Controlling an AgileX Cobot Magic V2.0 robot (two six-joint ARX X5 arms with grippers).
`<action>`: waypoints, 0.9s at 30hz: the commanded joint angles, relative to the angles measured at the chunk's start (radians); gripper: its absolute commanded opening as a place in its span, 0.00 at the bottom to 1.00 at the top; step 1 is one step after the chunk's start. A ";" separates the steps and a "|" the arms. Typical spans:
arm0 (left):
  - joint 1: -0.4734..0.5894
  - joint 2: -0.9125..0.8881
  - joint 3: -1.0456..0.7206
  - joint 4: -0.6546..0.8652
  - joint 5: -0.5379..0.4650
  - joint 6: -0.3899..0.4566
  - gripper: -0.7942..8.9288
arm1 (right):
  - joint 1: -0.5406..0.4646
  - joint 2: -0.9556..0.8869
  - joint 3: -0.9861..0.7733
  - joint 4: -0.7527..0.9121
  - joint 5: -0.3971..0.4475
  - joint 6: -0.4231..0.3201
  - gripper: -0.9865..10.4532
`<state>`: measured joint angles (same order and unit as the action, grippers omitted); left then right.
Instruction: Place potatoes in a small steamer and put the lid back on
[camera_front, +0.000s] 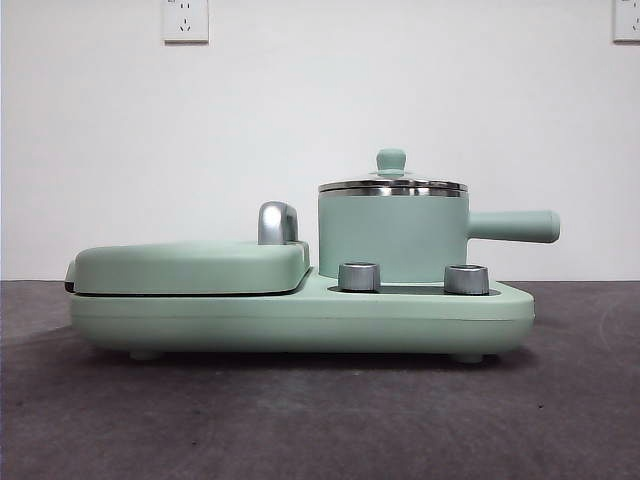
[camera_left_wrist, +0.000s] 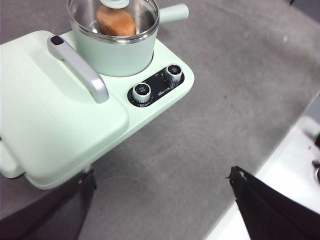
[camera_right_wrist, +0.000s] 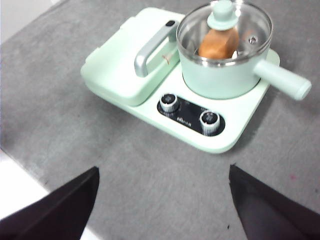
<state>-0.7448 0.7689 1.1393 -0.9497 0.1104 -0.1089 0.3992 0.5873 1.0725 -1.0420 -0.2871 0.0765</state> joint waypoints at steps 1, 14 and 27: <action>-0.008 -0.055 -0.077 0.093 0.001 -0.094 0.53 | 0.006 0.006 0.006 0.028 -0.002 -0.011 0.45; -0.008 -0.132 -0.189 0.206 -0.010 -0.142 0.09 | 0.006 0.006 0.006 0.056 -0.005 -0.008 0.11; -0.008 -0.136 -0.188 0.217 -0.010 -0.143 0.09 | 0.006 0.005 0.006 0.070 -0.001 -0.003 0.11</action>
<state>-0.7448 0.6289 0.9405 -0.7425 0.1032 -0.2516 0.3992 0.5873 1.0725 -0.9829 -0.2874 0.0750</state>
